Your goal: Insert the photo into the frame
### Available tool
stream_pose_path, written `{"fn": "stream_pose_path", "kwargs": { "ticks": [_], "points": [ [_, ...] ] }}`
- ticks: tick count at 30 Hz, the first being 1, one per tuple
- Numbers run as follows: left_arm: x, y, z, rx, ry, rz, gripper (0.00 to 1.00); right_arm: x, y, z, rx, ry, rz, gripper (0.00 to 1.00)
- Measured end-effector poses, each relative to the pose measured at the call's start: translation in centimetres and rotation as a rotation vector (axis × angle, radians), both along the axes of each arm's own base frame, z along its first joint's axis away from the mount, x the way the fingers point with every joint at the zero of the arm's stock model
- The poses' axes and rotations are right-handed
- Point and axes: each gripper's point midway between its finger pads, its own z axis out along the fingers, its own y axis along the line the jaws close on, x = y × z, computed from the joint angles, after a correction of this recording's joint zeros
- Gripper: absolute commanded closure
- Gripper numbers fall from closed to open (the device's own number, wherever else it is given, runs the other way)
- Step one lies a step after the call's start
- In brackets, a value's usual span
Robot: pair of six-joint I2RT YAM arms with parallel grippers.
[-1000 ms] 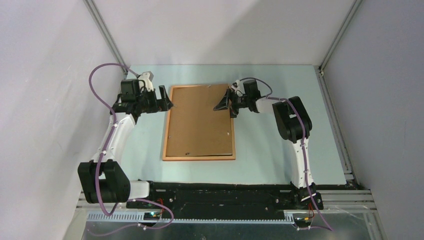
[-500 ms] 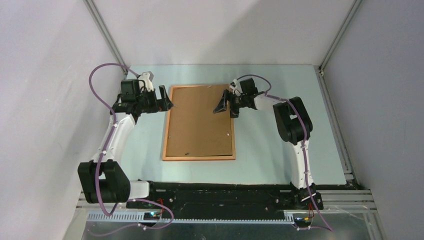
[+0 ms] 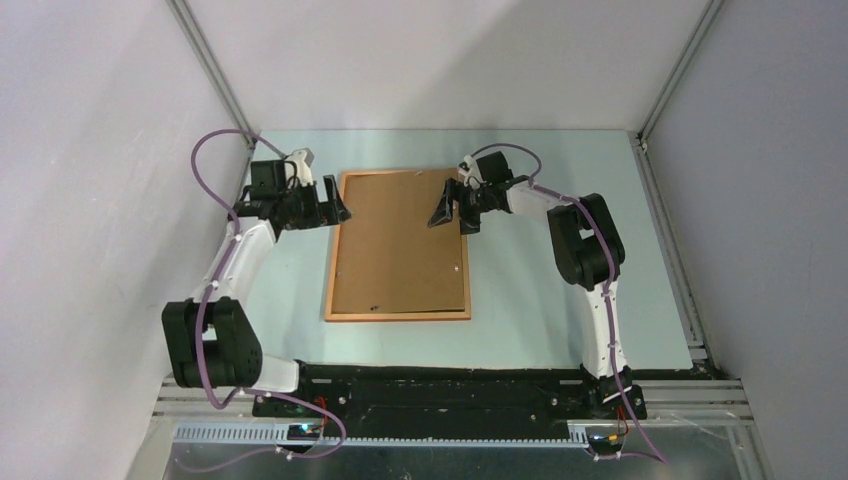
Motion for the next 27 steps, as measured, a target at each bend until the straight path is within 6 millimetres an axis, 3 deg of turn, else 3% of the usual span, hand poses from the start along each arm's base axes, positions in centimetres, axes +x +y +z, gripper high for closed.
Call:
{"fn": "stream_pose_path", "kwargs": {
  "ticks": [10,27],
  "points": [
    [0.2,0.0,-1.6,0.002,0.043,-0.006,0.0,0.2,-0.5,-0.2,-0.089,-0.038,0.016,0.22],
    [0.1,-0.2,-1.6,-0.008,0.046,-0.016,0.0,0.2,-0.9,-0.4,-0.194,-0.091,0.033,0.22]
  ]
}}
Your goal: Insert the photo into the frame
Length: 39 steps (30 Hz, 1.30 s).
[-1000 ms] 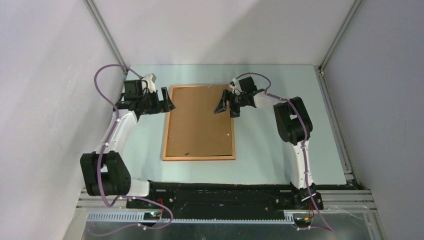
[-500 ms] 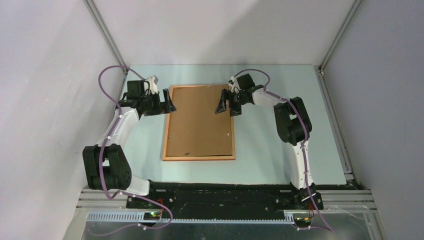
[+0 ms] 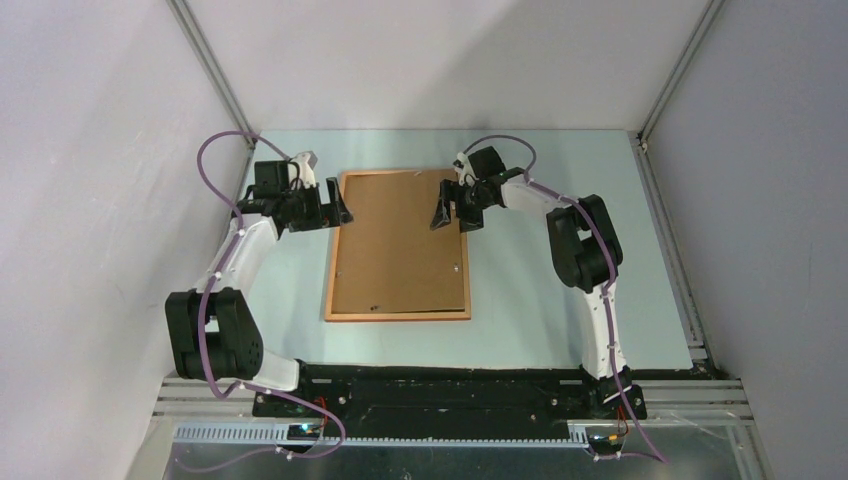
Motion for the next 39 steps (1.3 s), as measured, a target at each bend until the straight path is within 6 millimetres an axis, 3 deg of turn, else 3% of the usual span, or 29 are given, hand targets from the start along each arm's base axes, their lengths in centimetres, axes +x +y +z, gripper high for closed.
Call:
{"fn": "stream_pose_path", "kwargs": {
  "ticks": [18,39],
  "points": [
    [0.0,0.0,0.0,-0.001,0.0,-0.001,0.0,0.0,-0.9,1.0,-0.069,-0.041,-0.017,0.22],
    [-0.1,0.0,0.6,0.001,-0.018,-0.002,0.0,1.0,-2.0,5.8,-0.108,-0.225,-0.027,0.22]
  ]
}}
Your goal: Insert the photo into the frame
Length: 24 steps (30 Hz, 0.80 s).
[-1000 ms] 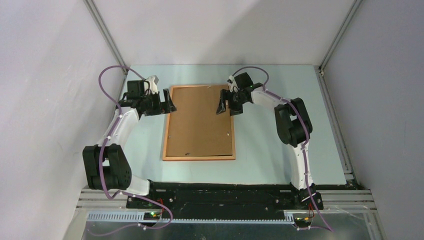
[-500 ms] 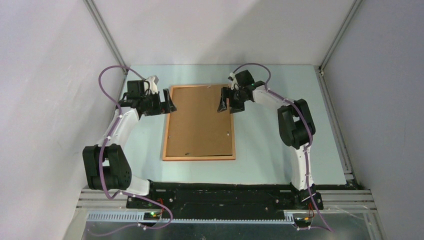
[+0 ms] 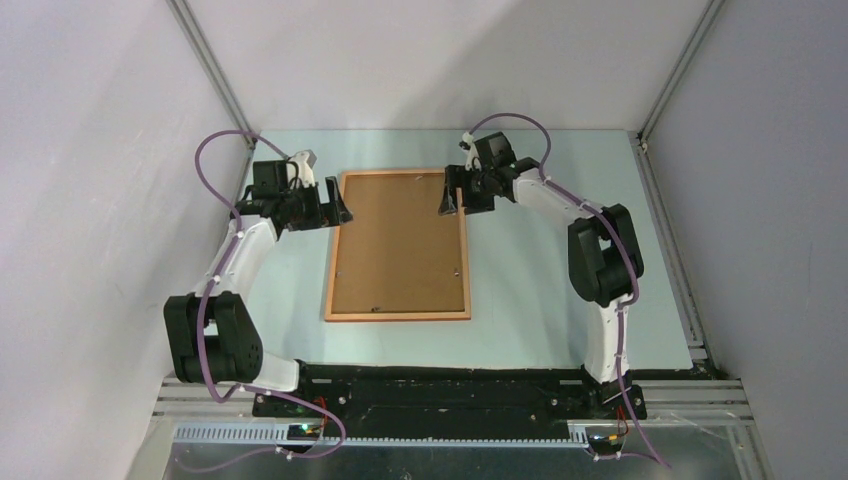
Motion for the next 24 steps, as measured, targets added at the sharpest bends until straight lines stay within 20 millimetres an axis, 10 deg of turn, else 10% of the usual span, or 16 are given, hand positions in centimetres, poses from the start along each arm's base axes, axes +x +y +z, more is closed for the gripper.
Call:
{"fn": "stream_pose_path", "kwargs": {
  "ticks": [24],
  "points": [
    [0.7,1.8,-6.4,0.084,0.167,0.044,0.01,1.6,-2.0,-6.8,-0.18,-0.027,-0.001,0.41]
  ]
}}
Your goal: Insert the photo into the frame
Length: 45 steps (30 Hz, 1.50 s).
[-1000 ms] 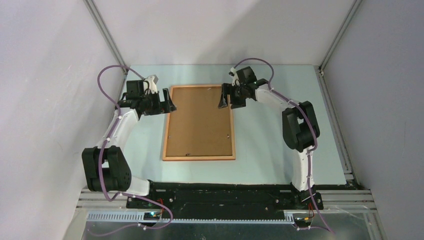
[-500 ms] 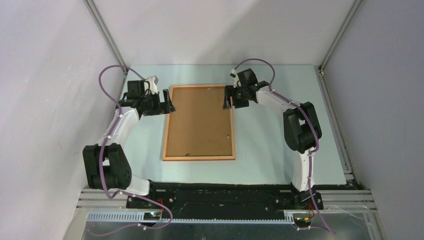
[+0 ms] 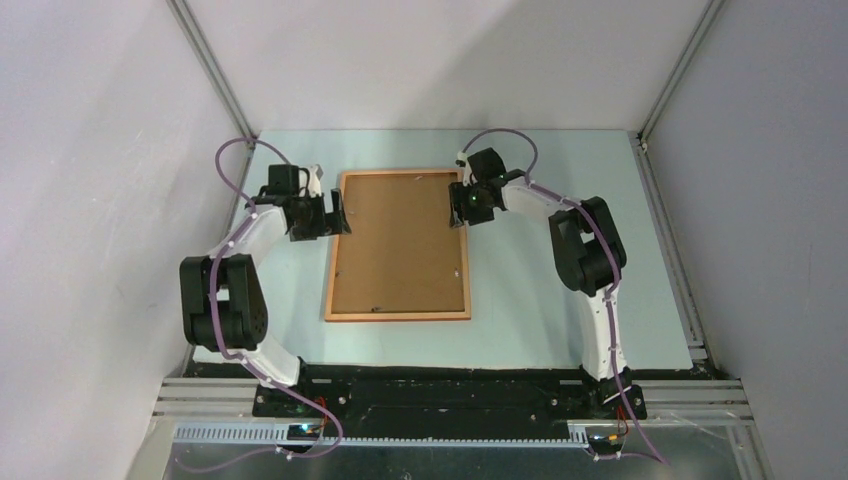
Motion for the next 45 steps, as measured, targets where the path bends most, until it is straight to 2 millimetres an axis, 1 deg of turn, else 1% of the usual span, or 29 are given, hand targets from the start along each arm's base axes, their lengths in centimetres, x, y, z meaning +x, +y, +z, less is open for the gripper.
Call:
{"fn": "stream_pose_path", "kwargs": {
  "ticks": [2,3,4,7,8,12,19,24,29,38,45],
  "points": [
    [0.0,0.1,-0.4,0.006,0.012,0.005,0.01,-0.2,0.0,-0.9,-0.012,0.017,0.002,0.45],
    [0.0,0.2,-0.6,0.007,0.017,0.006,0.01,-0.2,0.0,-0.9,-0.012,0.017,0.003,0.47],
    [0.1,0.2,-0.8,0.009,0.022,0.007,0.02,0.0,0.0,-0.8,-0.011,0.011,0.004,0.48],
    [0.2,0.3,-1.2,0.01,0.034,0.017,0.02,0.1,0.1,-0.6,-0.01,0.007,0.005,0.58],
    [0.2,0.3,-1.3,0.012,0.036,0.018,0.02,0.1,0.1,-0.7,-0.012,0.007,0.005,0.6],
    [0.5,0.4,-1.1,0.017,0.032,0.023,0.02,0.2,-0.3,-1.0,-0.03,0.006,-0.005,0.71],
    [0.9,0.5,-1.2,0.021,0.031,0.027,0.02,0.4,-0.6,-1.2,-0.034,0.004,-0.025,0.87],
    [1.0,0.3,-2.0,0.007,0.055,0.02,0.03,0.5,-1.0,-1.1,-0.022,-0.017,-0.039,1.0],
    [1.4,0.0,-2.6,-0.013,0.073,0.015,0.03,0.1,-2.3,-1.1,-0.018,-0.021,-0.06,1.0],
    [3.4,-0.4,-2.1,-0.038,0.059,0.016,0.03,-0.1,-4.7,-1.1,-0.019,-0.005,-0.1,1.0],
    [4.7,-0.8,-3.5,-0.067,0.121,0.065,0.04,-0.6,-5.9,-1.1,-0.019,0.005,-0.115,1.0]
  ]
}}
